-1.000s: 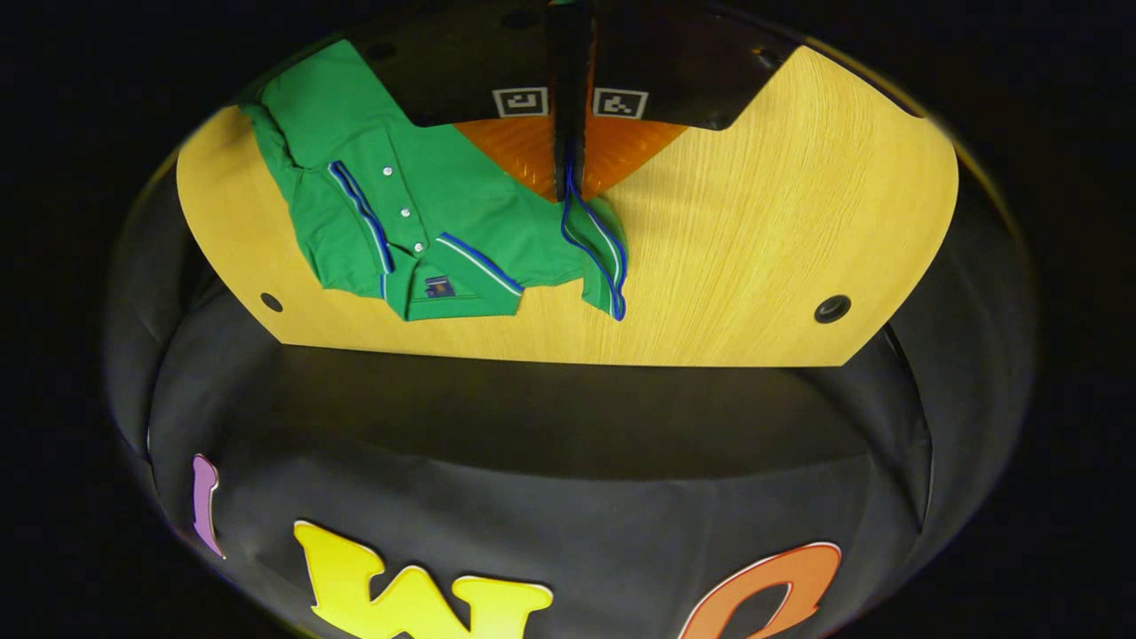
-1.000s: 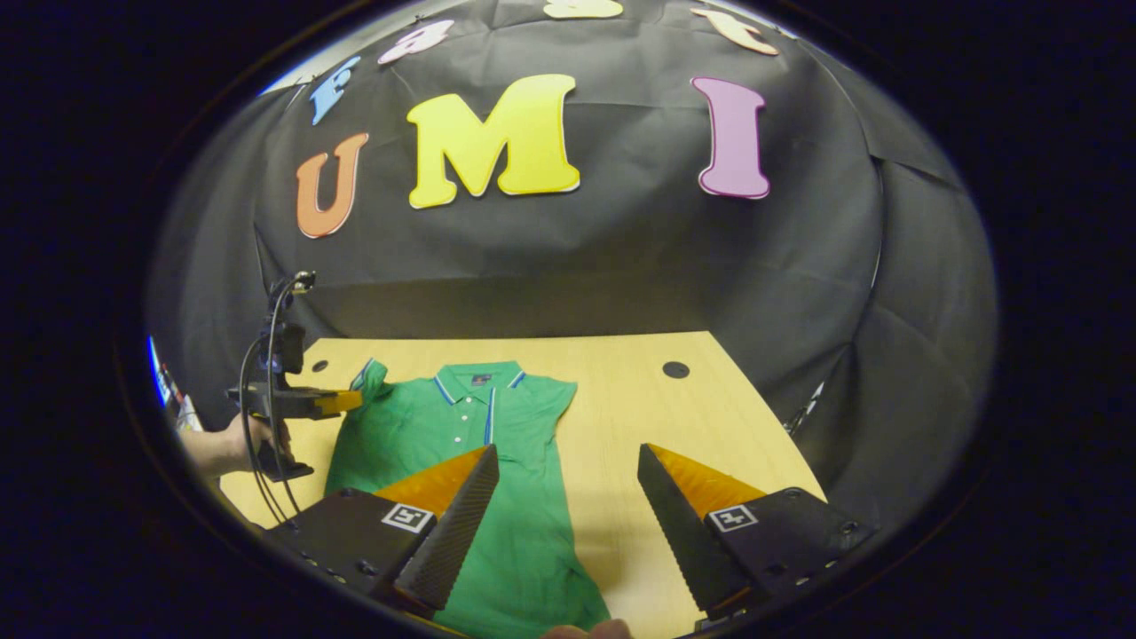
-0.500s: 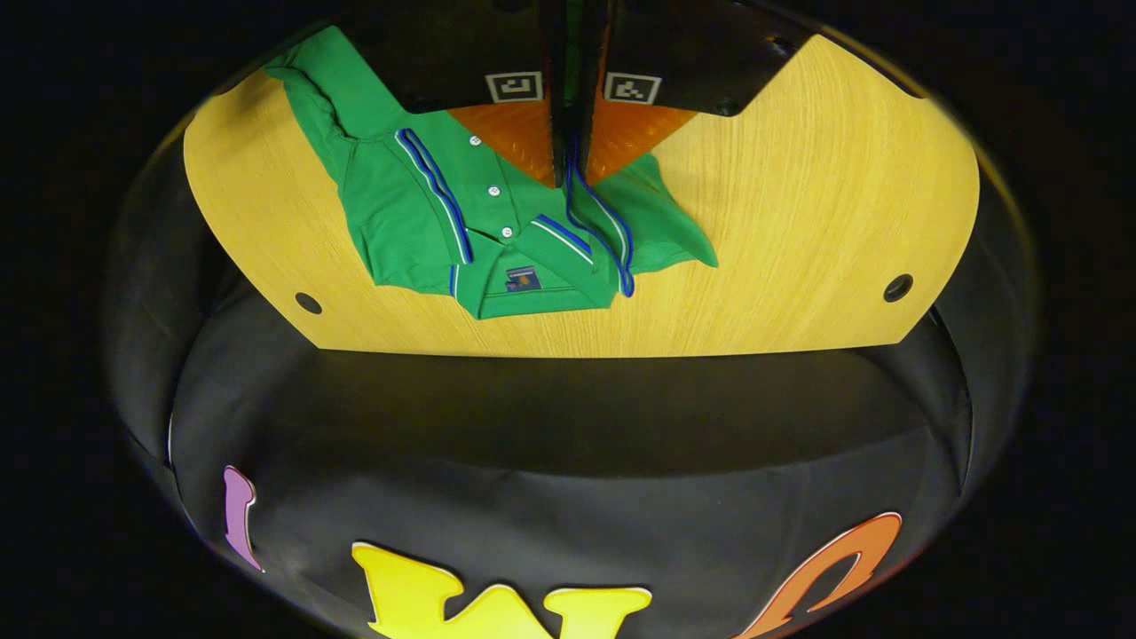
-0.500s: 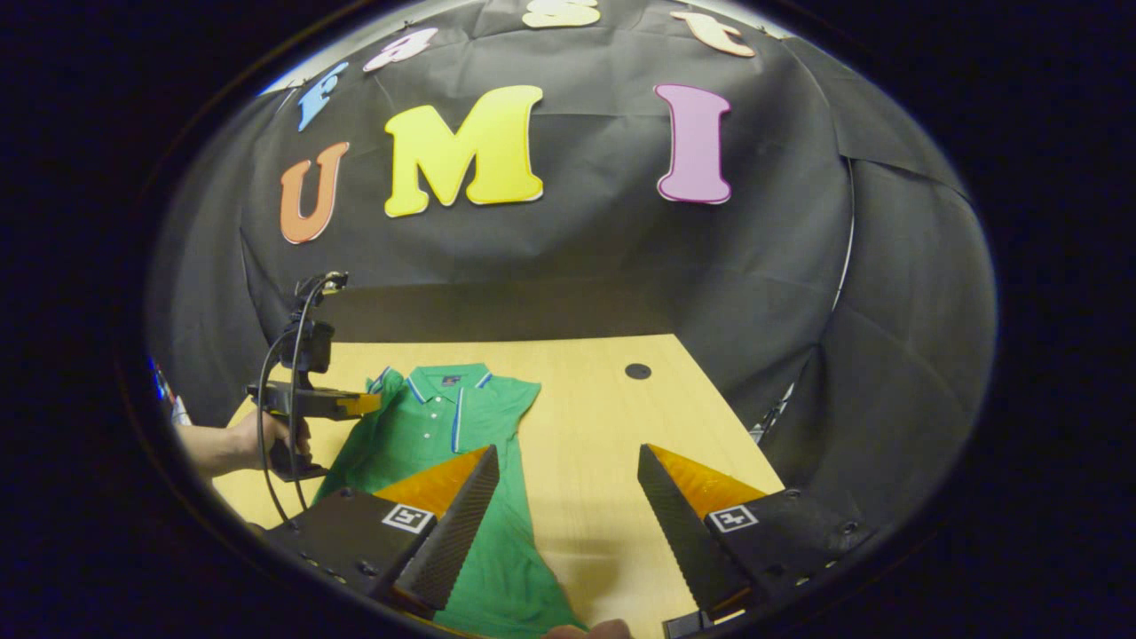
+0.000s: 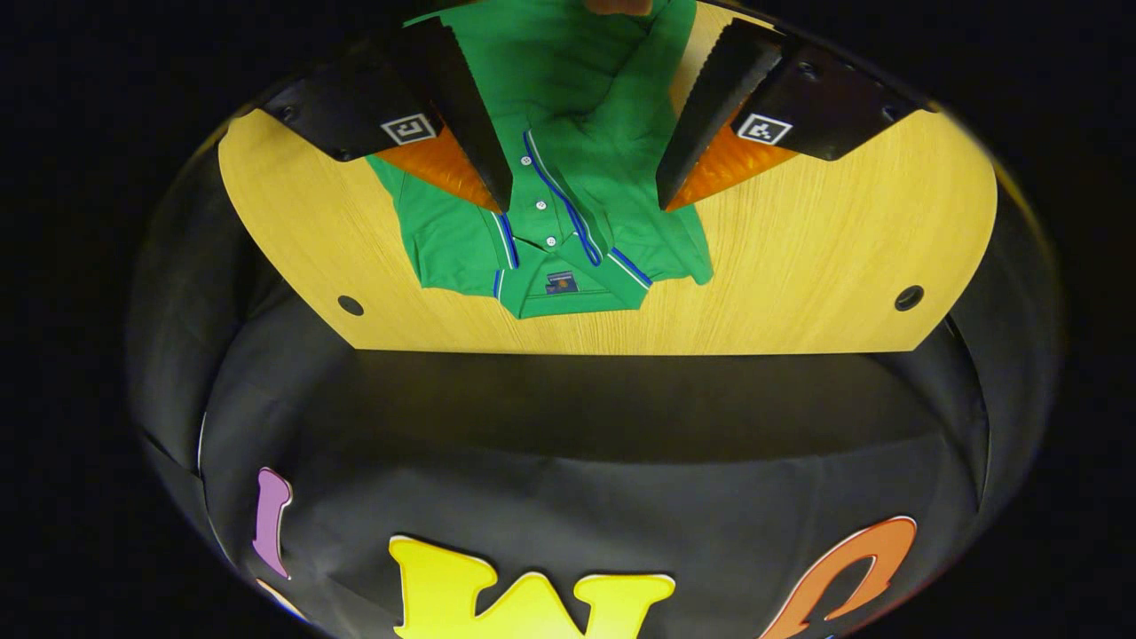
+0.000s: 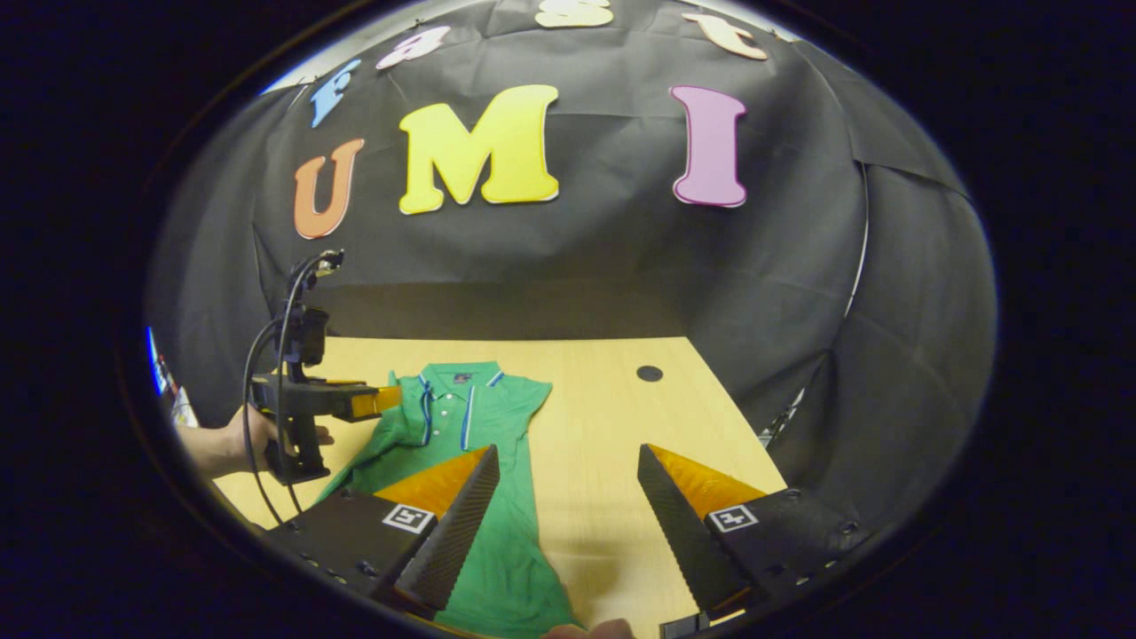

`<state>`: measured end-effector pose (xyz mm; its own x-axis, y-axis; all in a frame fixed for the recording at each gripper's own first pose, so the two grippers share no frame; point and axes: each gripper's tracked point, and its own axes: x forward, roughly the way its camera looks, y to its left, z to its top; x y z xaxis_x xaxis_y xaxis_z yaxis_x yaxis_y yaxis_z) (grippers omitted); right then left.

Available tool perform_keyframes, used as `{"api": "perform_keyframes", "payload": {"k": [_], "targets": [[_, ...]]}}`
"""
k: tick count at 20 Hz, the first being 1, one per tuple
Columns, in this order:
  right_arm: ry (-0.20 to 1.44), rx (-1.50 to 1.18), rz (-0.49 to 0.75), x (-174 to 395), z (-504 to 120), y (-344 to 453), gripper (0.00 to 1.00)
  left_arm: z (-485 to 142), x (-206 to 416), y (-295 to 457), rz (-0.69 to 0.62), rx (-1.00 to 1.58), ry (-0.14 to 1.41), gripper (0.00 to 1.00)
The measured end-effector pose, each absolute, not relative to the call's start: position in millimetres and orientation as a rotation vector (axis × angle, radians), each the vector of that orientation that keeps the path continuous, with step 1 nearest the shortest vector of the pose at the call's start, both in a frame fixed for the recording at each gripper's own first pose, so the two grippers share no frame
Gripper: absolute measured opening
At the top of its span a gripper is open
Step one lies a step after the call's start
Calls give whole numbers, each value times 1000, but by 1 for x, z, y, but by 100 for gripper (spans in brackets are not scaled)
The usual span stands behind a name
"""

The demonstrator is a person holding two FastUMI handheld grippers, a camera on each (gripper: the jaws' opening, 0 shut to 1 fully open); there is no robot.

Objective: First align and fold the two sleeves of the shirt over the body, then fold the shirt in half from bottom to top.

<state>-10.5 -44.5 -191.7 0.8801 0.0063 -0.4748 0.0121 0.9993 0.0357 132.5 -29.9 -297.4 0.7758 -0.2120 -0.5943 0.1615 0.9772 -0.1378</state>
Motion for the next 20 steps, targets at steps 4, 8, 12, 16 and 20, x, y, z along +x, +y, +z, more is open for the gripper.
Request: {"api": "perform_keyframes", "payload": {"k": [4, 8, 12, 16, 20], "targets": [[476, 6, 34, -10, -186, -39, 96, -262, 106, -8, -144, -91, 599, 100], [496, -25, 95, -22, -188, -40, 97, -213, 66, 15, -88, -80, 513, 100], [619, -80, 184, -55, -222, -40, 97, -187, 7, 34, -63, -60, 483, 100], [739, -61, 182, -97, -257, -50, 97, -206, -59, 55, -76, -14, 559, 100], [886, -100, 169, -142, -299, -66, 98, -251, -116, 77, -91, 27, 688, 100]]}}
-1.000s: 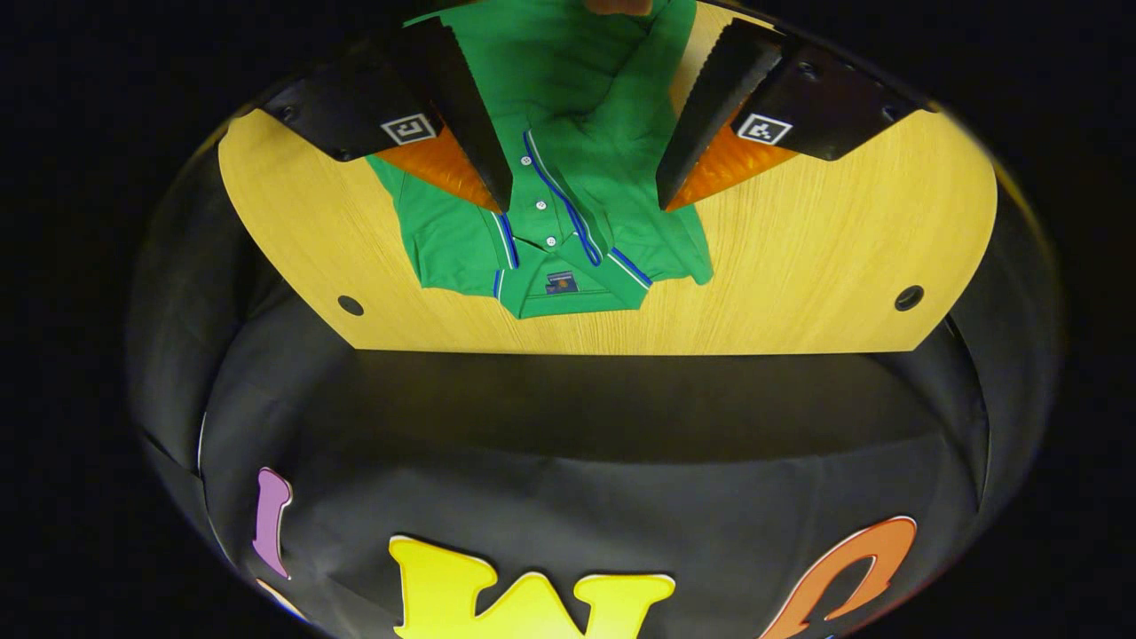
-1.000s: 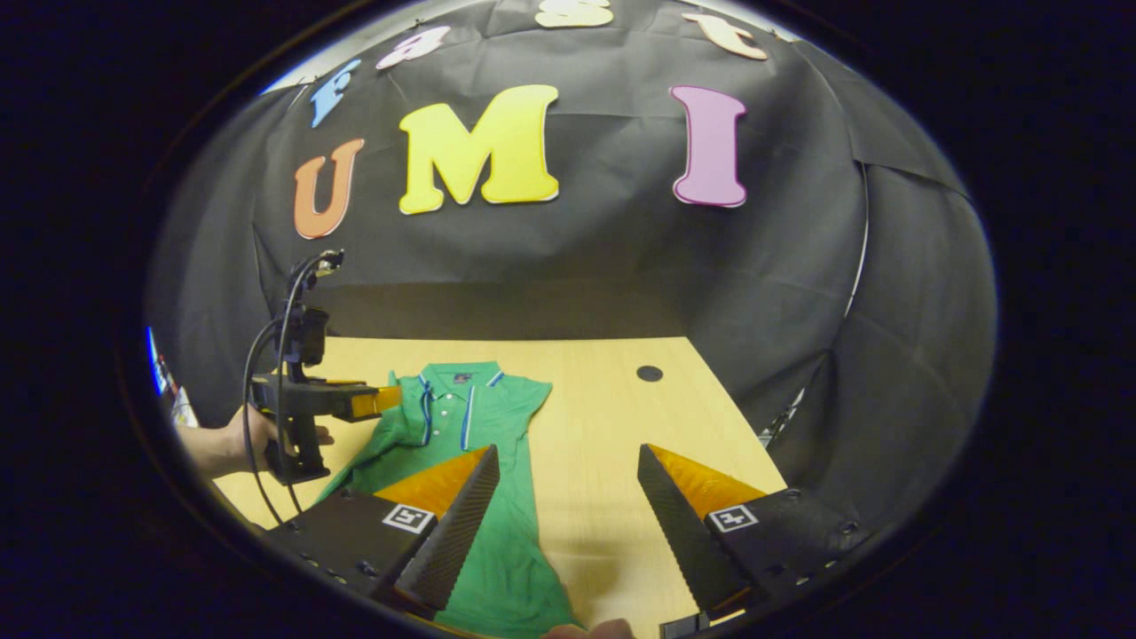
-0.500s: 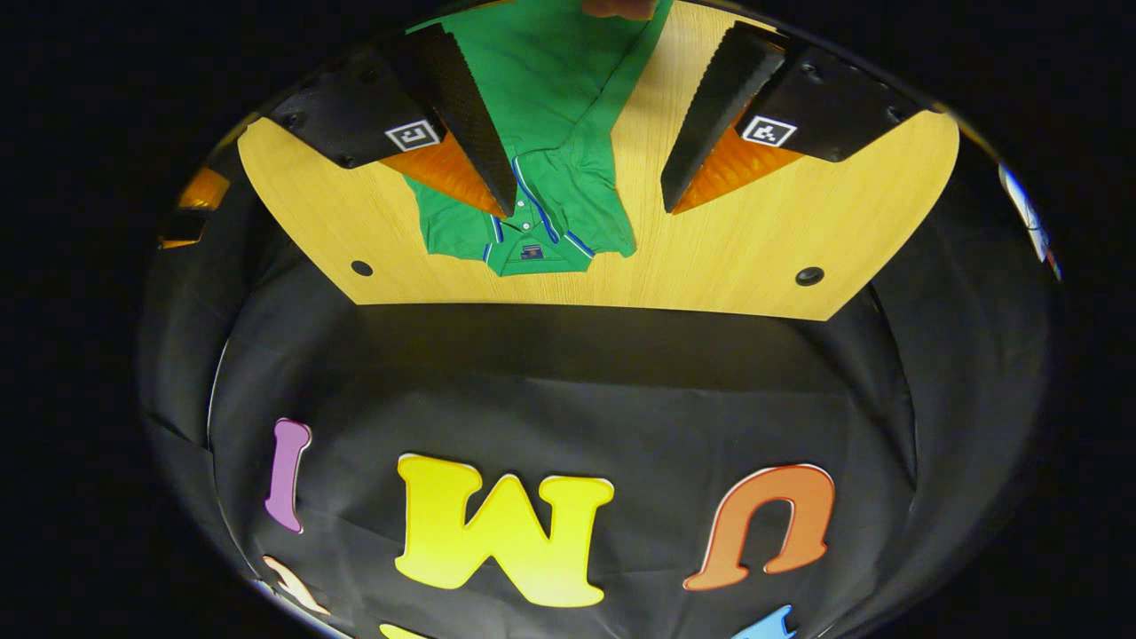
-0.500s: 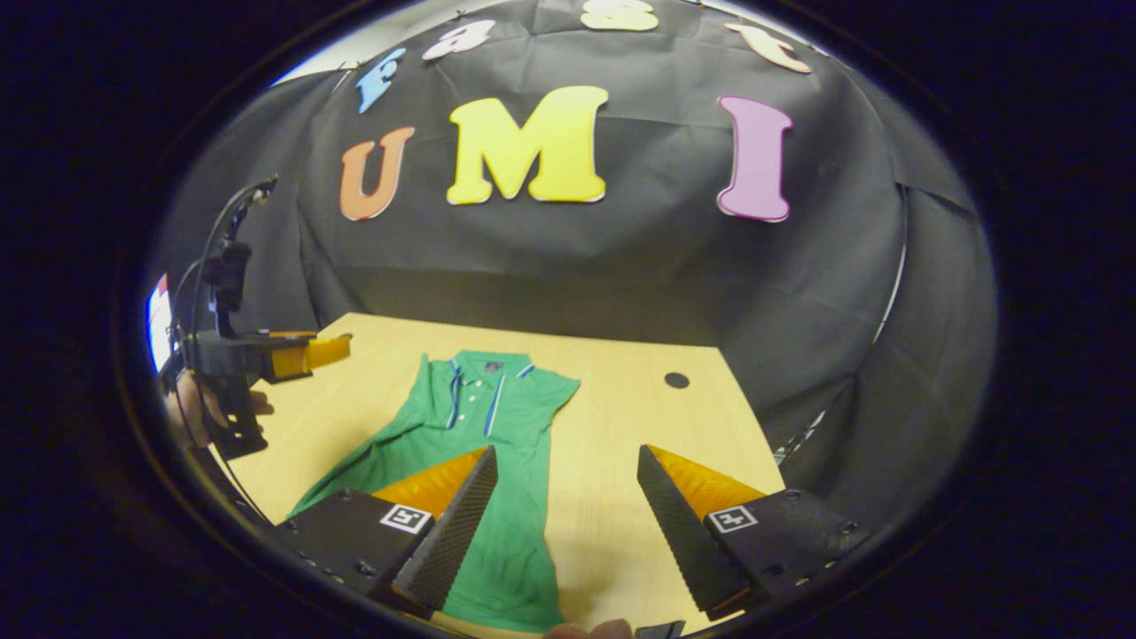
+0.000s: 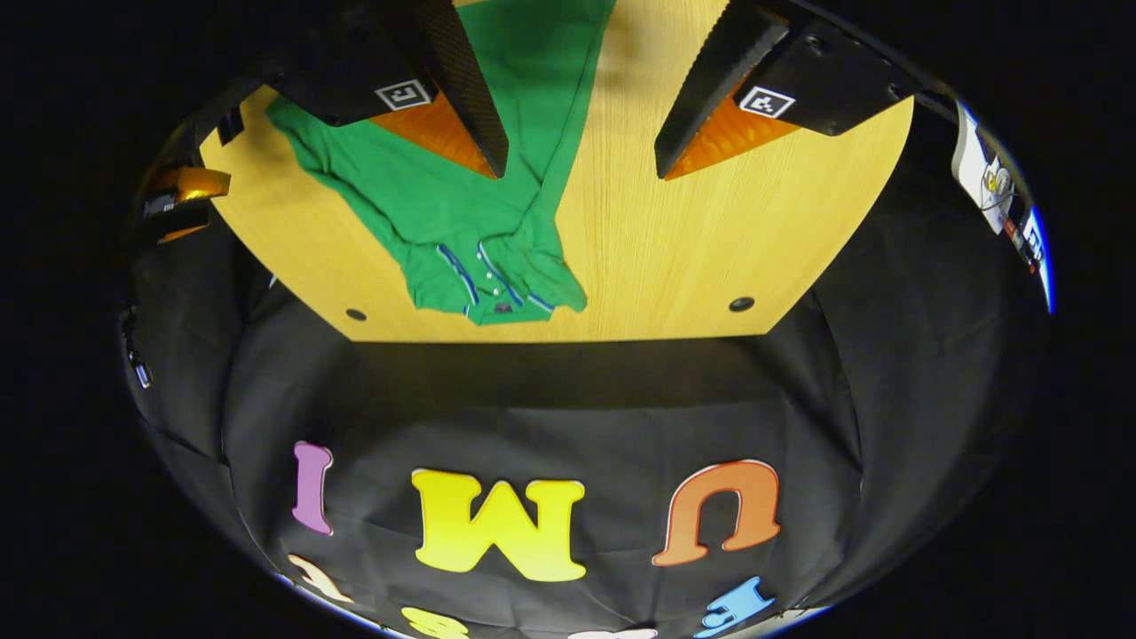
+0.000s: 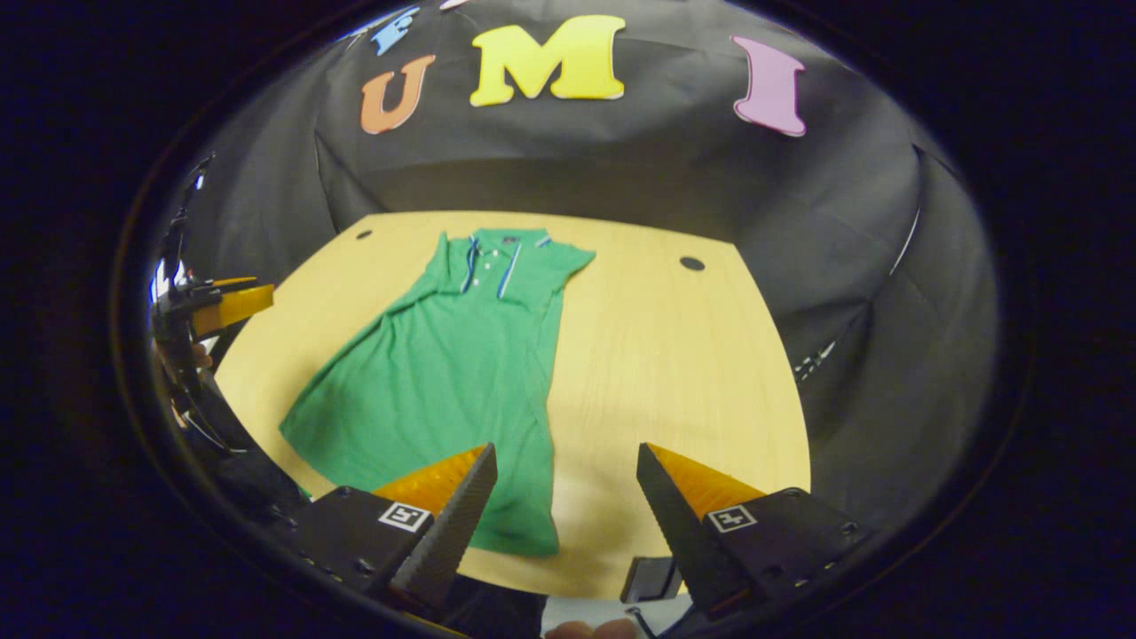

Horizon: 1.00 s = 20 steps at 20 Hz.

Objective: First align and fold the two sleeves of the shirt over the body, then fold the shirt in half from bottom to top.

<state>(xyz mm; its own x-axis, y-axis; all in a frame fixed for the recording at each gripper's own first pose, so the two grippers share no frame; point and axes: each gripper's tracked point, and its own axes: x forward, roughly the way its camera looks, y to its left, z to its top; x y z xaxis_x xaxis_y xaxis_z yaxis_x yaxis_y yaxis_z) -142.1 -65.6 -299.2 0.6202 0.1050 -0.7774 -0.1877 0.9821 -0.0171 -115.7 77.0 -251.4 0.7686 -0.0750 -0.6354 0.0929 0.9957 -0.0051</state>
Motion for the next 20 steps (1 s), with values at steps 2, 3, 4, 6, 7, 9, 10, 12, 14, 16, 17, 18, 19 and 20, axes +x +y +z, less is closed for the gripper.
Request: {"api": "perform_keyframes", "payload": {"k": [2, 3, 4, 6, 7, 9, 10, 12, 14, 16, 17, 18, 19, 20], "targets": [[951, -102, 170, -162, -314, -67, 98, -274, -140, 85, -92, 5, 769, 100], [974, -105, 168, -169, -320, -68, 97, -284, -151, 88, -88, -3, 808, 100], [993, -108, 168, -174, -324, -68, 97, -293, -162, 90, -83, -13, 841, 100], [1020, -107, 173, -180, -331, -64, 98, -307, -183, 93, -77, -26, 903, 100], [1032, -108, 174, -180, -334, -63, 98, -312, -191, 94, -72, -28, 926, 100], [1061, -116, 173, -183, -343, -62, 98, -322, -197, 94, -74, -39, 964, 100], [1084, -122, 173, -185, -348, -61, 98, -329, -202, 92, -76, -46, 985, 100], [1131, -134, 172, -190, -358, -60, 98, -344, -209, 88, -79, -69, 1046, 100], [1166, -130, 159, -190, -368, -59, 98, -353, -213, 87, -70, -87, 1092, 100], [1198, -132, 150, -193, -377, -59, 98, -364, -216, 86, -83, -81, 1120, 100], [1212, -139, 149, -193, -382, -58, 98, -370, -215, 88, -88, -66, 1136, 100], [1229, -143, 151, -194, -387, -57, 98, -372, -218, 90, -91, -56, 1154, 100], [1245, -143, 152, -194, -392, -56, 98, -375, -219, 90, -95, -56, 1168, 100], [1259, -141, 149, -196, -397, -56, 98, -377, -222, 89, -99, -58, 1181, 100]]}}
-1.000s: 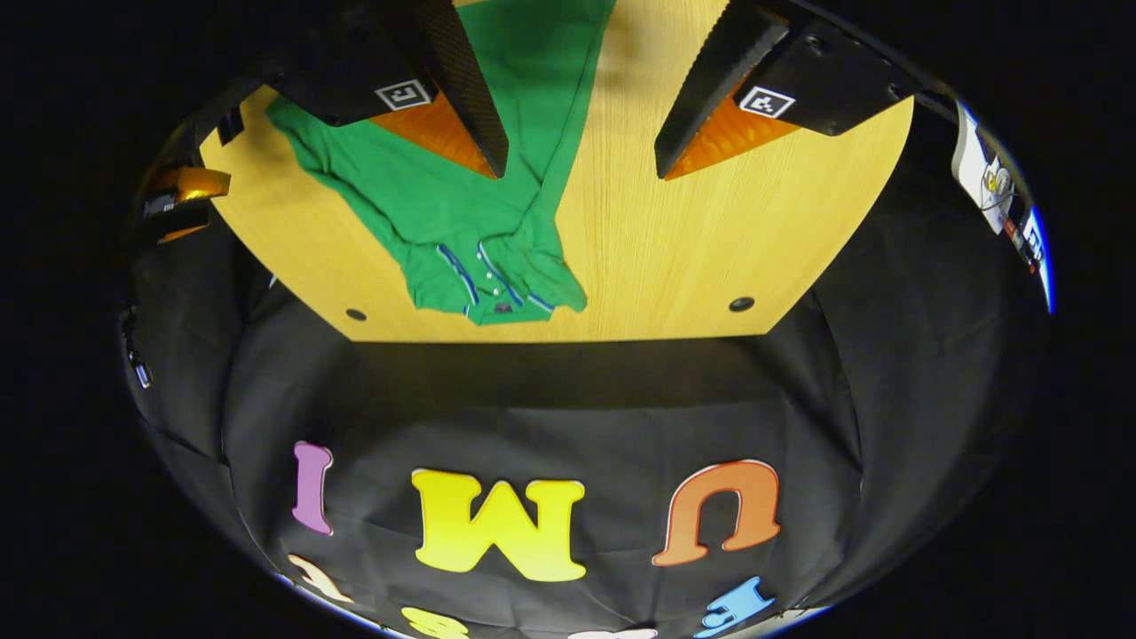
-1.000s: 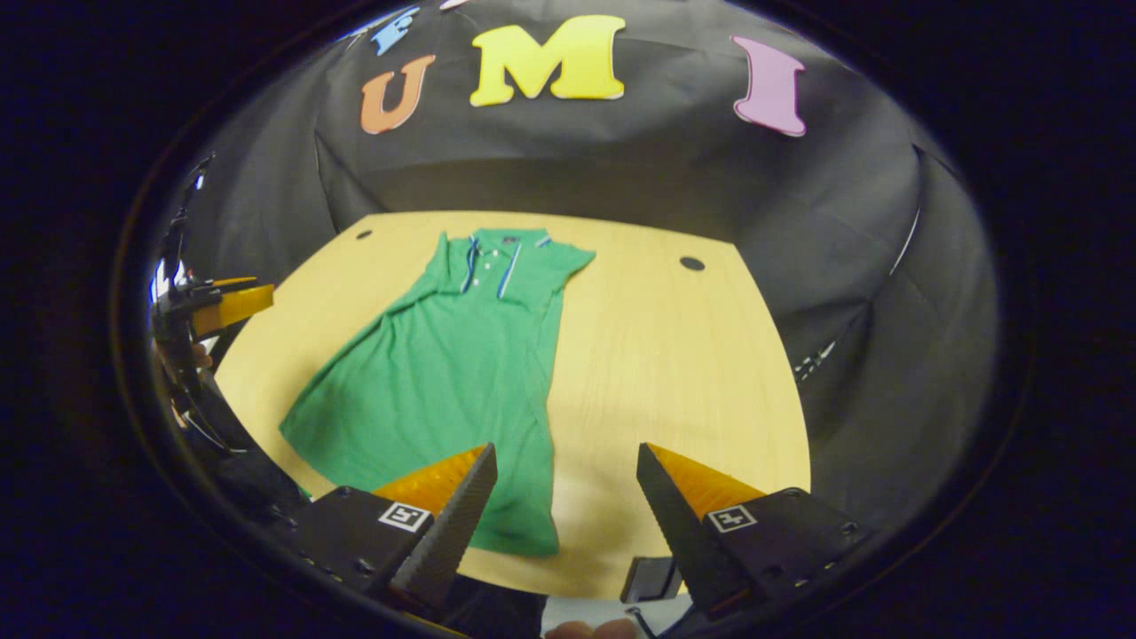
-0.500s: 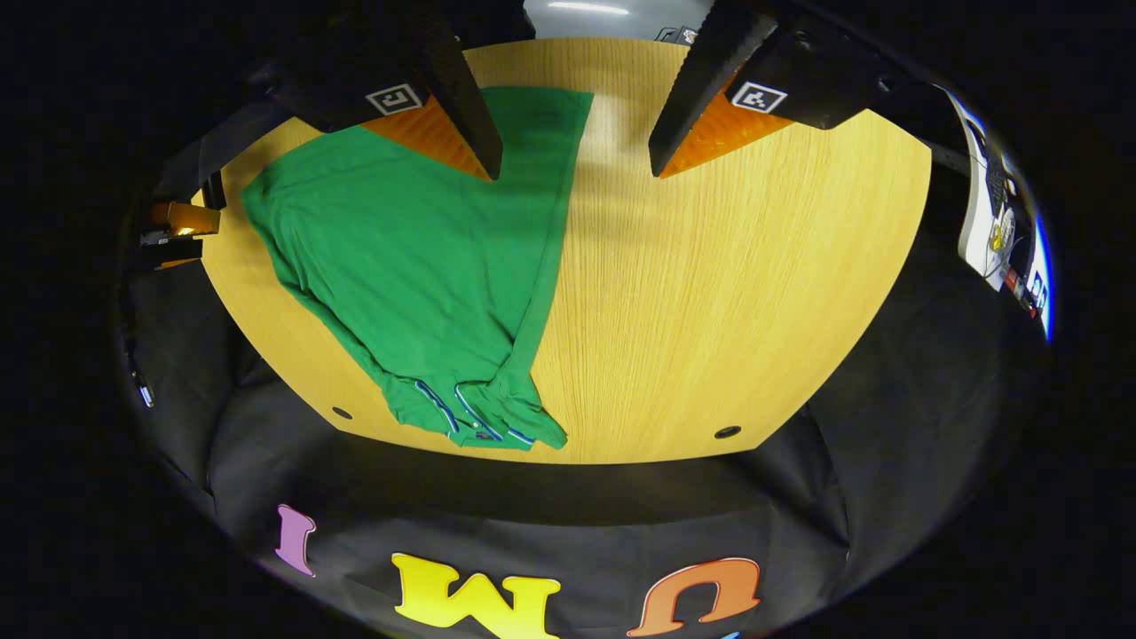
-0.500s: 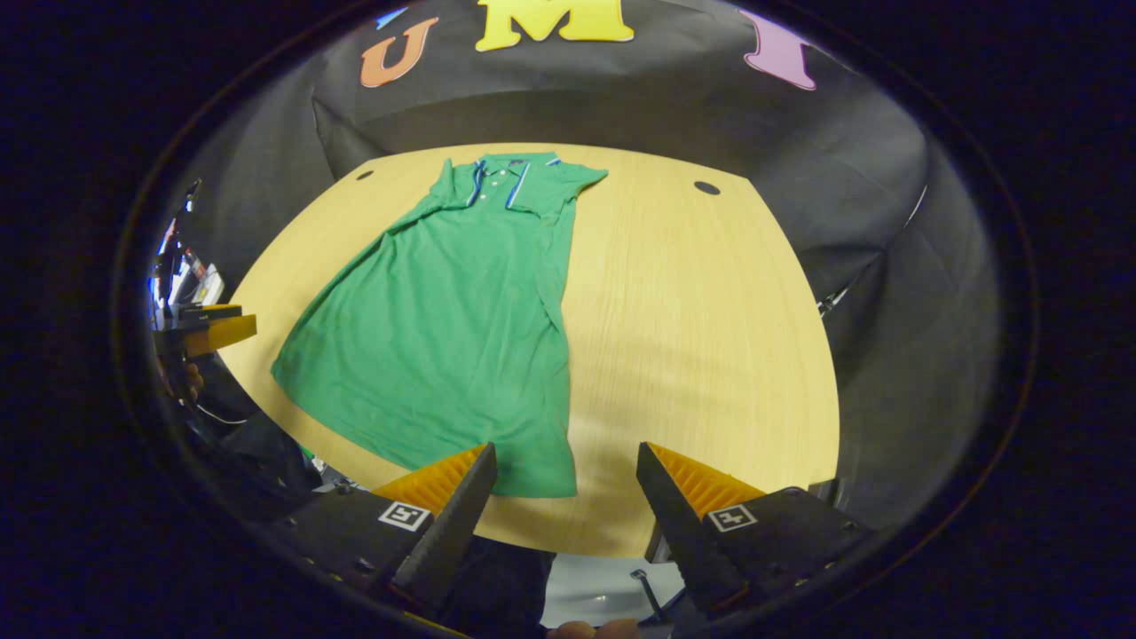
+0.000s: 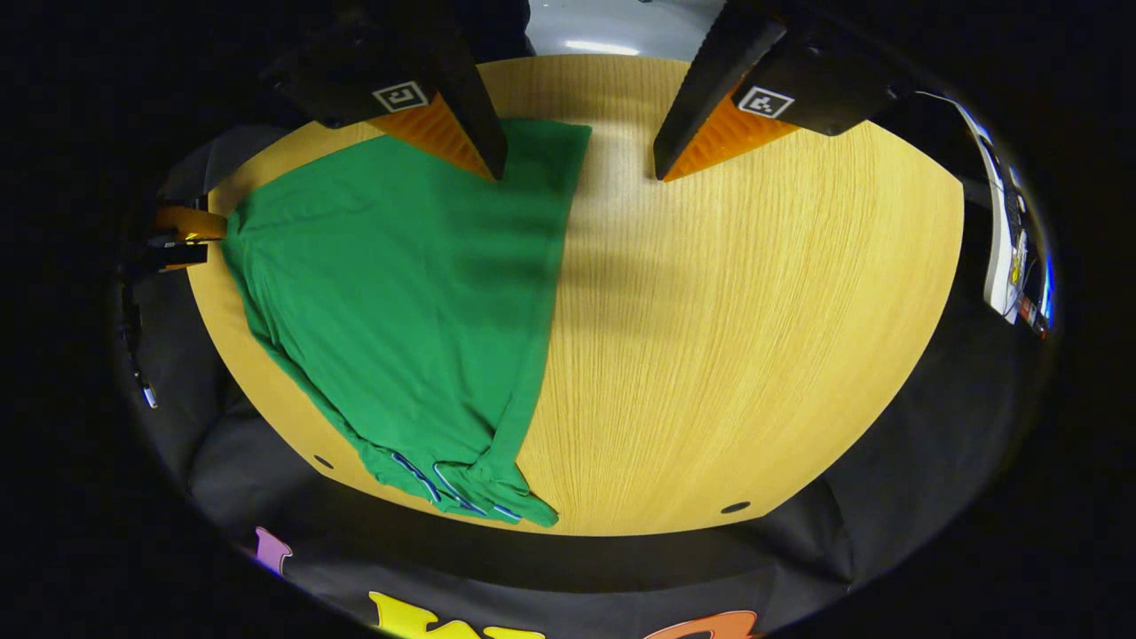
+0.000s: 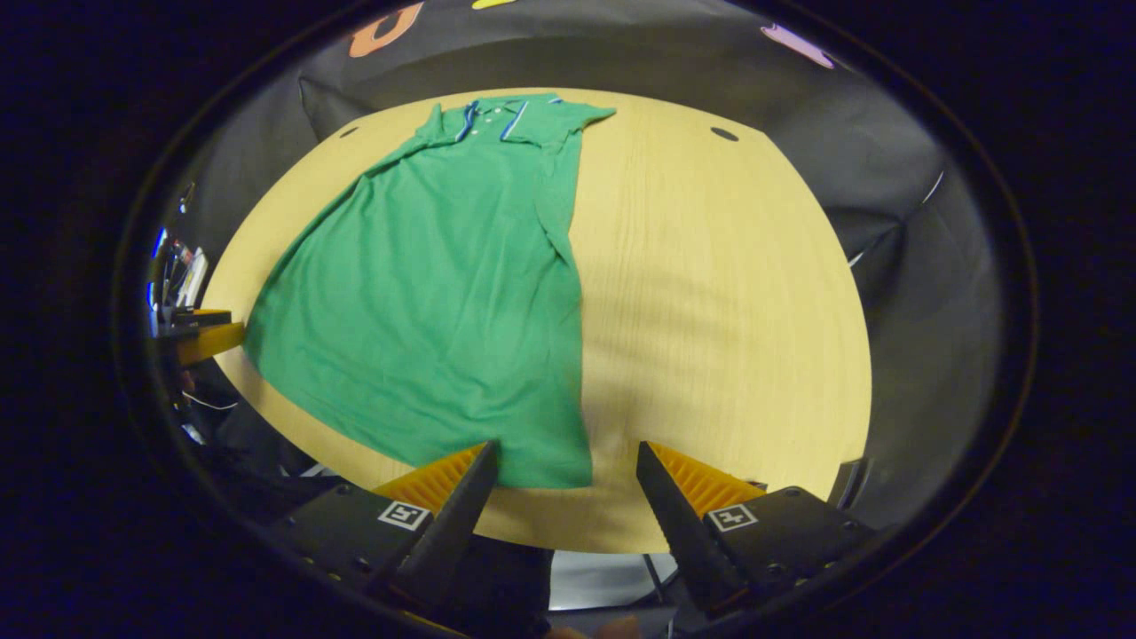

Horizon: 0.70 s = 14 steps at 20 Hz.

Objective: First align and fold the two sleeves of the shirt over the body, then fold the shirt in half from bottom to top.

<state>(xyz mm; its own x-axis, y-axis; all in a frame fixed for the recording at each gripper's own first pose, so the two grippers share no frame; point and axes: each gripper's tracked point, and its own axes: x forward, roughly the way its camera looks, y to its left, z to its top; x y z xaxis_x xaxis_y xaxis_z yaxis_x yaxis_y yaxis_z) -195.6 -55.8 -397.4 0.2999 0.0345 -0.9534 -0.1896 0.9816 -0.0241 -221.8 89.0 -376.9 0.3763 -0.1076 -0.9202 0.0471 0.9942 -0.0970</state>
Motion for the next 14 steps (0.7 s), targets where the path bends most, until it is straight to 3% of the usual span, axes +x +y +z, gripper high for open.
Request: {"api": "perform_keyframes", "payload": {"k": [5, 10, 11, 12, 13, 14], "targets": [[1306, -107, 137, -194, -410, -53, 98, -388, -225, 83, -110, -42, 1217, 100], [1332, -87, 167, -194, -411, -49, 84, -391, -228, 85, -87, -14, 1248, 100], [1340, -88, 174, -196, -411, -48, 80, -391, -228, 83, -77, -24, 1259, 100], [1344, -88, 182, -196, -411, -46, 65, -391, -229, 80, -70, -35, 1267, 96], [1351, -83, 190, -197, -411, -44, 60, -391, -231, 77, -68, -40, 1274, 87], [1353, -71, 203, -197, -411, -40, 41, -392, -229, 73, -75, -45, 1280, 69]]}}
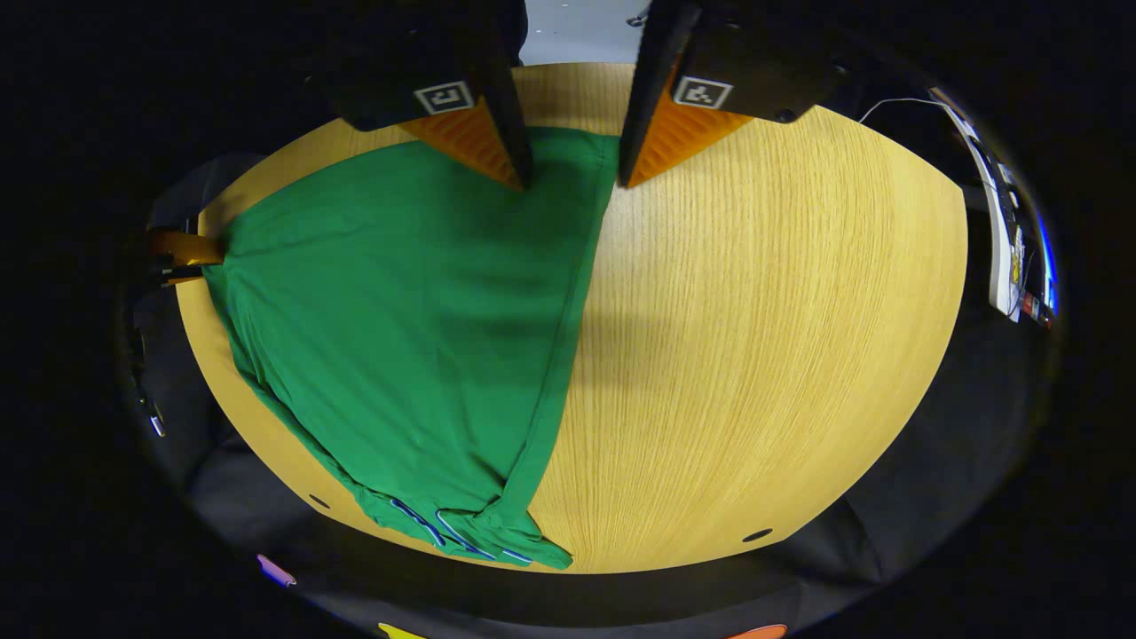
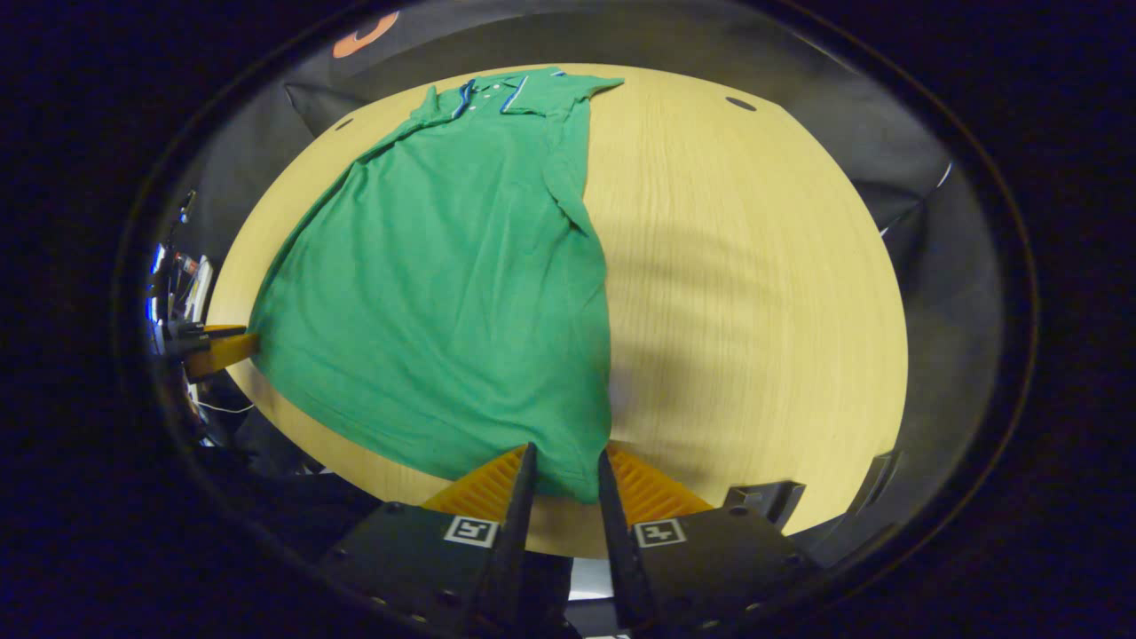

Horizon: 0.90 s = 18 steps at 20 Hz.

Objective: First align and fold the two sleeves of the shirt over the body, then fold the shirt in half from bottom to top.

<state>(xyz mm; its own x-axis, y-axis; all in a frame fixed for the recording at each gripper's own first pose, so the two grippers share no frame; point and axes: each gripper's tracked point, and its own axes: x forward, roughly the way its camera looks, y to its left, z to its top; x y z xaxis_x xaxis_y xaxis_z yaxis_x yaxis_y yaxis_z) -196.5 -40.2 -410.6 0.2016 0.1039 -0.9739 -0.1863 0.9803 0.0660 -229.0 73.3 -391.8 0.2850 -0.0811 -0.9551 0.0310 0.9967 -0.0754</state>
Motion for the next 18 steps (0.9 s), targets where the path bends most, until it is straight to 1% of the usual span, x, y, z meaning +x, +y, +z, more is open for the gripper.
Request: {"api": "perform_keyframes", "payload": {"k": [1, 2, 3, 4, 5, 6, 10, 12, 14, 18], "targets": [[1361, -44, 217, -197, -410, -34, 35, -392, -228, 69, -85, -59, 1283, 59], [1368, -43, 208, -199, -411, -35, 7, -392, -231, 66, -84, -77, 1287, 34], [1372, -51, 215, -197, -410, -35, 5, -392, -232, 65, -79, -92, 1298, 19], [1368, -53, 217, -198, -409, -34, 5, -391, -234, 62, -84, -110, 1312, 10], [1361, -54, 204, -197, -405, -33, 5, -390, -236, 59, -92, -143, 1328, 9], [1357, -56, 210, -195, -404, -35, 0, -385, -236, 57, -100, -173, 1335, 8], [1319, -23, 227, -183, -380, -34, 0, -358, -220, 50, -176, -254, 1290, 7], [1294, -11, 235, -174, -367, -32, 0, -344, -211, 50, -187, -276, 1273, 7], [1258, -12, 237, -160, -353, -33, 0, -331, -200, 51, -198, -269, 1248, 7], [1177, 14, 229, -124, -324, -33, 0, -301, -175, 45, -263, -211, 1184, 7]]}}
